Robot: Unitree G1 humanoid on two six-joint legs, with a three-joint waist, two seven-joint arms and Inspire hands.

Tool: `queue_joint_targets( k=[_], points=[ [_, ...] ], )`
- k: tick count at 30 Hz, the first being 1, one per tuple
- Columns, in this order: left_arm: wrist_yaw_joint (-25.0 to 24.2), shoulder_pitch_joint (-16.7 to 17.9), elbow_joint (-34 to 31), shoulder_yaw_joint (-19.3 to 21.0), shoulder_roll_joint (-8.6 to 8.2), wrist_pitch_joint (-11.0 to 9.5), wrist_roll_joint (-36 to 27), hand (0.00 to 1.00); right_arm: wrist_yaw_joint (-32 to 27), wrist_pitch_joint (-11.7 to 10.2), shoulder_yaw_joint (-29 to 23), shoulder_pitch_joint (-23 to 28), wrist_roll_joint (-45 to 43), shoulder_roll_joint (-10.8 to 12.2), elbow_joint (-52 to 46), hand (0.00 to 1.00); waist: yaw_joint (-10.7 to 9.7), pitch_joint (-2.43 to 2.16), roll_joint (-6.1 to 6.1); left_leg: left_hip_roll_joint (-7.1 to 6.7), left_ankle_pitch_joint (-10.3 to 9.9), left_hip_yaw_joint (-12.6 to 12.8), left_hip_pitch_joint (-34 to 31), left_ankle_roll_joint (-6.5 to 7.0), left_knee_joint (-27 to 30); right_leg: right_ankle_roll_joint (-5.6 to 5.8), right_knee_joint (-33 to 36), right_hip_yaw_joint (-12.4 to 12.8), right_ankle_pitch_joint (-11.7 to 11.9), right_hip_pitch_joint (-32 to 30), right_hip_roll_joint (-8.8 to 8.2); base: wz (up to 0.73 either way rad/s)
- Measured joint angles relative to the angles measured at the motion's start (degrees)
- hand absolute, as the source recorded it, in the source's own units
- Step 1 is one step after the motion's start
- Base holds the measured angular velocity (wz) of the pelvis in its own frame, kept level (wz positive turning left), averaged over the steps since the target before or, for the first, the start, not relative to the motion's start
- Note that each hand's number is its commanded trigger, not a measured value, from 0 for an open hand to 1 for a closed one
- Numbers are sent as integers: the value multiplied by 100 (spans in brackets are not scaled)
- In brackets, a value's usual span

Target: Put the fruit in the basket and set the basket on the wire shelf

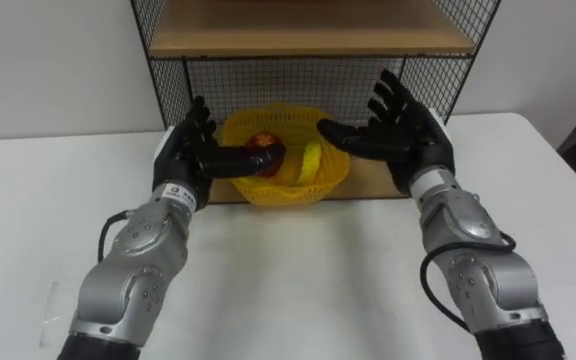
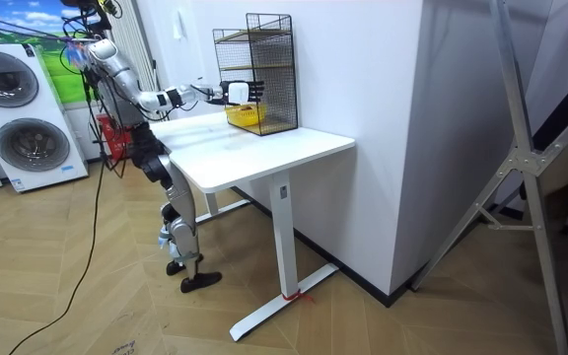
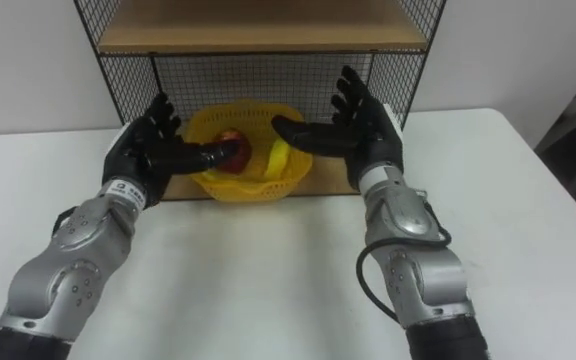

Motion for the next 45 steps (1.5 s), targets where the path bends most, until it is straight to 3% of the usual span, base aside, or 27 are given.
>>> queue_joint_targets(
  k=[6, 10, 11, 15, 17, 23, 29, 33, 36, 38, 40, 42, 44, 45],
  points=[
    [-367, 863, -693, -4, 87, -277, 58, 0, 285, -103, 11, 748, -9, -9, -767, 0, 2, 2, 8, 1, -4, -33, -1, -3, -8, 56, -87, -27, -24, 30, 2, 2],
    [-632, 1507, -887, -10, 152, -539, 157, 0, 351, -402, 19, 1102, -85, -11, -829, 0, 11, 6, 14, 1, -6, -31, -6, -6, -5, 57, -85, -29, -24, 16, 23, 0],
    [-730, 1693, -917, -9, 249, -582, 166, 0, 391, -452, 20, 1318, -85, -34, -956, 0, 14, 6, 17, 2, -23, -32, -32, -33, 0, 57, -83, -28, -25, -22, 23, 0],
    [-858, 2047, -993, 17, 440, -708, 174, 0, 492, -550, 19, 1883, -219, -129, -1374, 0, 100, 14, 45, 8, -29, 18, -116, -36, -1, 60, -72, 59, -18, -119, 37, -7],
    [-936, 2272, -1236, 49, 440, -819, 211, 0, 654, -643, -3, 2073, -499, -140, -1511, 0, 103, 15, 48, 7, -28, 18, -202, -35, 0, 65, -74, 121, -13, -176, 39, -5],
    [-1442, 2826, -1783, 175, 462, -1482, 99, 0, 1445, -965, -195, 2617, -804, -207, -2086, 0, 138, 36, 117, 7, -30, 27, -219, -37, -4, 70, -68, 149, -14, -234, 50, 0],
    [-1586, 3264, -1783, 425, 453, -1693, 72, 0, 1882, -1135, -370, 3183, -883, -234, -2309, 0, 141, 31, 120, 5, -36, 17, -170, -43, -6, 69, -49, 194, -28, -206, 89, 0],
    [-1527, 3478, -1779, 887, 413, -1837, 67, 0, 2002, -1149, -734, 3529, -1304, -247, -2316, 0, 151, 34, 118, 0, -43, 30, -148, -48, -9, 67, 27, 217, -64, -200, 86, -2],
    [-1271, 3569, -1782, 1277, 294, -2107, 105, 0, 1873, -1211, -1244, 3576, -1429, -257, -2488, 0, 155, 35, 128, -1, -47, 26, -144, -50, -8, 73, 24, 232, -70, -191, 90, 0],
    [-975, 3567, -1785, 1576, 294, -2254, 108, 0, 1641, -1412, -1547, 3575, -1423, -292, -2518, 0, 166, 32, 124, 4, -50, 20, -144, -58, -5, 72, 18, 230, -71, -201, 96, 0],
    [-442, 3581, -1993, 2210, 298, -2384, 171, 0, 1184, -1618, -2187, 3576, -1442, -311, -2586, 0, 150, 30, 113, 1, -49, 3, -149, -62, -2, 70, 15, 211, -69, -216, 98, 4],
    [26, 3580, -2281, 2856, 306, -2546, 216, 0, 620, -1632, -2755, 3578, -1478, -316, -2784, 0, 165, 30, 110, -3, -47, -38, -192, -63, 2, 67, 12, 137, -72, -204, 86, 9],
    [711, 3534, -2534, 3832, 389, -2912, 195, 0, -154, -1919, -3488, 3575, -1475, -448, -3013, 0, 167, 34, 117, -3, -43, -43, -182, -69, -3, 63, 23, 150, -80, -216, 88, 2],
    [885, 3504, -2552, 4086, 444, -2987, 174, 0, -337, -2002, -3664, 3572, -1452, -532, -3013, 0, 169, 34, 118, -2, -42, -43, -187, -70, -4, 61, 24, 148, -81, -214, 88, 0]
  ],
)
